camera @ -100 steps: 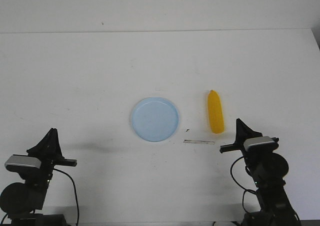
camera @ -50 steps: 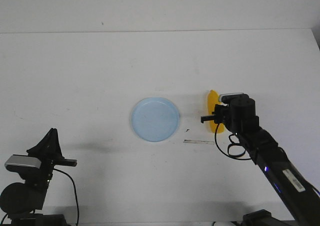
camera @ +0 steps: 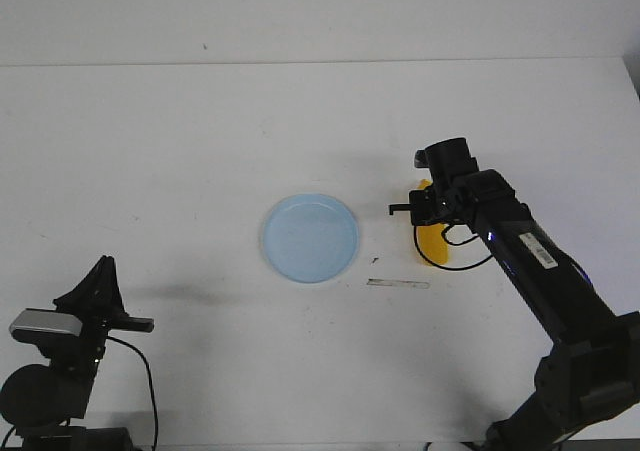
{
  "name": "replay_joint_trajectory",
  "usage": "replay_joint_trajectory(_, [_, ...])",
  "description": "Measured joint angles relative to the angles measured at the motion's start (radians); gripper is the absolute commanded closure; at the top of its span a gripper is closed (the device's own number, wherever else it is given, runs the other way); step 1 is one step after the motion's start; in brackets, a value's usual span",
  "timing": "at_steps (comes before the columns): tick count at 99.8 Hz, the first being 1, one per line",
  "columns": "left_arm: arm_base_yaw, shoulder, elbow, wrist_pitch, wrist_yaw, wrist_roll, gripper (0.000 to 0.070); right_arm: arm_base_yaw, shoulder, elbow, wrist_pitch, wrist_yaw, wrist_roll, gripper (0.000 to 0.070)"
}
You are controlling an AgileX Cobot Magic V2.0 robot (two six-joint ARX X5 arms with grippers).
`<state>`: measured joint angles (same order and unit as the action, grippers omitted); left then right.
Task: Place corn on plate with both arms
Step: 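Reach the right gripper forward over the yellow corn, then close the right gripper around the yellow corn and lift it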
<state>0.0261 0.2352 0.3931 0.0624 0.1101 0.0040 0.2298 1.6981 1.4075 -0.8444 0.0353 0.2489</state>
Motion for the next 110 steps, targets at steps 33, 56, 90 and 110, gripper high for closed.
replay_joint_trajectory(33, [0.0, 0.0, 0.0, 0.0, 0.0, 0.0, 0.0699, 0.0, 0.023, 0.0, -0.013, 0.003, 0.003, 0.0115])
replay_joint_trajectory(56, [0.0, 0.0, 0.0, 0.0, 0.0, 0.0, 0.0699, 0.0, 0.068, 0.002, -0.021, 0.003, 0.003, 0.0116])
replay_joint_trajectory(90, [0.0, 0.0, 0.0, 0.0, 0.0, 0.0, 0.0699, -0.011, 0.119, 0.002, -0.026, 0.002, -0.007, 0.0178])
replay_joint_trajectory(110, [0.0, 0.0, 0.0, 0.0, 0.0, 0.0, 0.0699, -0.023, 0.137, 0.002, -0.023, -0.038, -0.009, 0.0349])
